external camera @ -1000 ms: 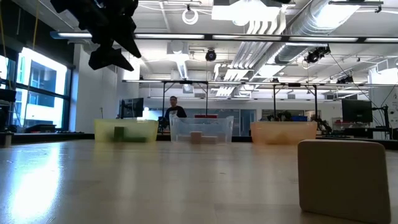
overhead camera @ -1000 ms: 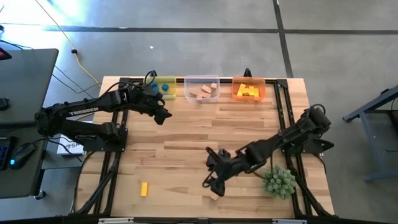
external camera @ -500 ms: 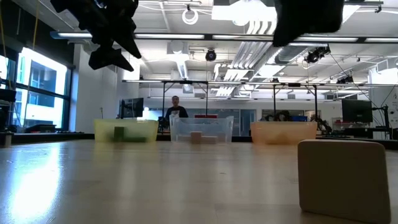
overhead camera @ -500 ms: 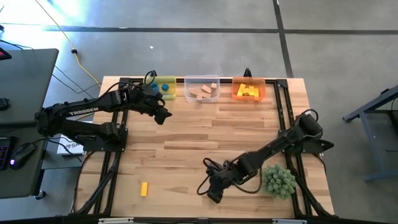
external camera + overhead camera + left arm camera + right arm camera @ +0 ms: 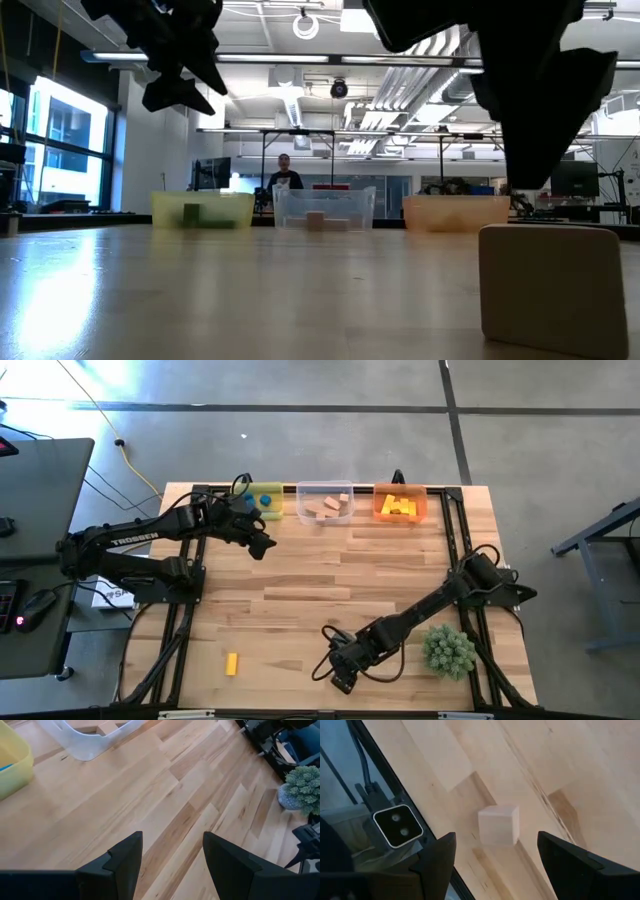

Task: Sort & place blocks by color
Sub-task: Put the light brown block into the transparent bin

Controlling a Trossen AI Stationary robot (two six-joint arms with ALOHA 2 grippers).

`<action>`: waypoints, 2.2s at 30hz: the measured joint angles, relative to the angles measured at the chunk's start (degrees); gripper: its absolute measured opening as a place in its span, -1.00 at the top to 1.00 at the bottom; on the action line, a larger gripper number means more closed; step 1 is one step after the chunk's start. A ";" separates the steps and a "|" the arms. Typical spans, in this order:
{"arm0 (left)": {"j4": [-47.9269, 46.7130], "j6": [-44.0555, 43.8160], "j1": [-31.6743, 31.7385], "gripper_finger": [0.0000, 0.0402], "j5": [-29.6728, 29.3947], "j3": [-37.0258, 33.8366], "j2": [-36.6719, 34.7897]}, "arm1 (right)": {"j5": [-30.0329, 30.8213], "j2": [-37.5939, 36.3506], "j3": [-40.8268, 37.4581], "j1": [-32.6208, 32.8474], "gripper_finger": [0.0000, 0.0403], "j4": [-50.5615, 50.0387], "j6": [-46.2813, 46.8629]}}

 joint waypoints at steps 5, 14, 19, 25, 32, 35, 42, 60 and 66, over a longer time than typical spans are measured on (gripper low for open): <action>0.00 -0.01 0.02 0.02 -0.66 0.00 0.00 | 0.69 1.32 0.00 0.68 -0.33 0.79 0.37; 0.00 -0.01 0.02 0.02 -2.61 0.00 0.00 | 2.17 2.77 -0.02 1.19 -0.33 0.85 1.02; 0.00 -0.01 0.02 0.02 -2.61 0.00 0.00 | 3.82 2.77 -0.02 1.57 -0.33 0.93 1.44; 0.00 -0.01 0.02 0.02 -2.61 0.00 0.00 | 5.47 2.77 -0.02 2.45 -0.33 1.99 1.44; 0.00 -0.15 0.02 0.02 -2.61 0.00 0.00 | 7.78 2.77 -0.04 3.05 -0.33 1.95 0.96; 0.00 -0.17 0.02 0.02 -2.61 0.00 0.00 | 7.61 3.42 -0.04 3.15 -0.33 2.75 0.74; 0.00 -1.51 0.02 0.02 -2.61 0.00 0.00 | 6.93 6.33 -0.07 3.84 -0.33 4.43 0.86; 0.02 -1.66 0.02 0.02 -2.59 0.00 0.00 | 10.29 7.09 0.04 3.83 0.39 2.23 2.48; 0.02 -1.53 0.02 0.02 -2.59 0.00 0.00 | 9.49 7.07 0.07 3.05 0.47 2.38 0.10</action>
